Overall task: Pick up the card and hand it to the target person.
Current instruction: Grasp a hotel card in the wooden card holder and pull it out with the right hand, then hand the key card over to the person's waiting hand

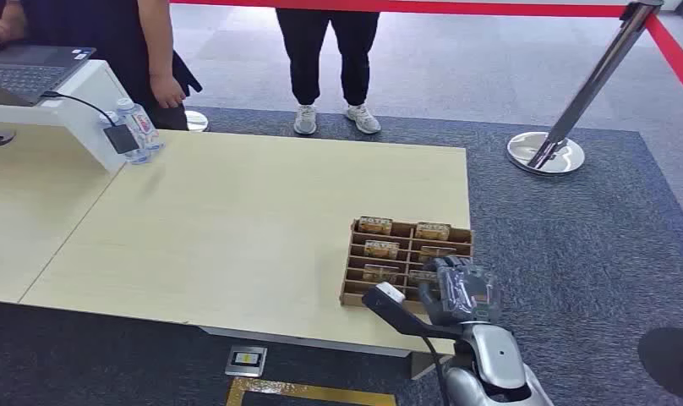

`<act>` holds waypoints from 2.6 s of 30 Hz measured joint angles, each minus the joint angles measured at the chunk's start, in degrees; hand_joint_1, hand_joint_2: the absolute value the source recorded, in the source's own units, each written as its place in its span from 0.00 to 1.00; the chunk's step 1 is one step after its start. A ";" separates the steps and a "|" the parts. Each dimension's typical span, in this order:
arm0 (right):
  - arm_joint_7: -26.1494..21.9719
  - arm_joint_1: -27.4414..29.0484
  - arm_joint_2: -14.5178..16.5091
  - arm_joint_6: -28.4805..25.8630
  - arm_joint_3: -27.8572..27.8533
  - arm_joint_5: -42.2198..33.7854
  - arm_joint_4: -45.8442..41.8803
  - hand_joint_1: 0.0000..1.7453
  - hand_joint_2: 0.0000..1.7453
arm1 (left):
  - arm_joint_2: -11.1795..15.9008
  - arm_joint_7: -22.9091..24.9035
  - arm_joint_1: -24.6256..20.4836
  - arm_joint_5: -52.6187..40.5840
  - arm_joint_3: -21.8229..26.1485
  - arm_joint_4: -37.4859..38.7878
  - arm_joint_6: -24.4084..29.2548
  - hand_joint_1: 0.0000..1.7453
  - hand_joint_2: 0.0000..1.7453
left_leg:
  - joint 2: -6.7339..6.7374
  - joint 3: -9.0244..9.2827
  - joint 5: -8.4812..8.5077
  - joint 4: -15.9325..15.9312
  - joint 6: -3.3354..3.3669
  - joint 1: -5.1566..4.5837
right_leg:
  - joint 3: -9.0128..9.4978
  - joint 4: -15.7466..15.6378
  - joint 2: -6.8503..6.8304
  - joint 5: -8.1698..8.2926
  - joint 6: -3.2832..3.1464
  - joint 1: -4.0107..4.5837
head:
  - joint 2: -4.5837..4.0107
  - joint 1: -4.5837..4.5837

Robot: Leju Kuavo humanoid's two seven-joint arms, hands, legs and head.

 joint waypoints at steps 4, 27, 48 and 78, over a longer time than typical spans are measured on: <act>0.01 -0.30 -0.05 0.00 -0.01 -0.04 0.24 0.51 1.00 | 0.00 0.08 0.00 -0.05 0.00 0.00 0.00 0.00 0.00 | 0.00 0.00 0.00 0.00 0.00 0.00 | 0.00 0.00 0.00 0.00 0.00 0.00 | 0.00 0.00; 0.11 -0.81 -0.27 -0.86 -0.01 0.19 1.09 1.00 1.00 | 0.02 0.47 0.01 -0.28 0.00 0.00 0.22 0.00 0.00 | 0.00 0.16 0.02 0.00 -0.01 0.00 | 0.15 0.00 0.00 0.02 -0.01 0.00 | 0.00 0.00; -3.92 -0.42 -2.96 -0.14 -0.03 -5.31 -9.41 1.00 1.00 | 0.02 -0.14 0.01 0.74 0.08 0.00 0.26 0.00 0.00 | 0.00 0.15 0.01 0.01 -0.01 0.00 | 0.14 -0.01 0.00 0.02 -0.01 -0.01 | 0.00 0.00; -6.81 -39.44 3.25 -3.22 5.17 -7.54 9.45 1.00 1.00 | 0.02 -0.34 -0.98 -3.14 -1.28 0.00 -1.16 0.00 0.00 | 0.01 0.12 0.26 0.01 -0.11 0.00 | 0.06 0.23 0.00 0.14 -0.07 0.00 | 0.00 0.01</act>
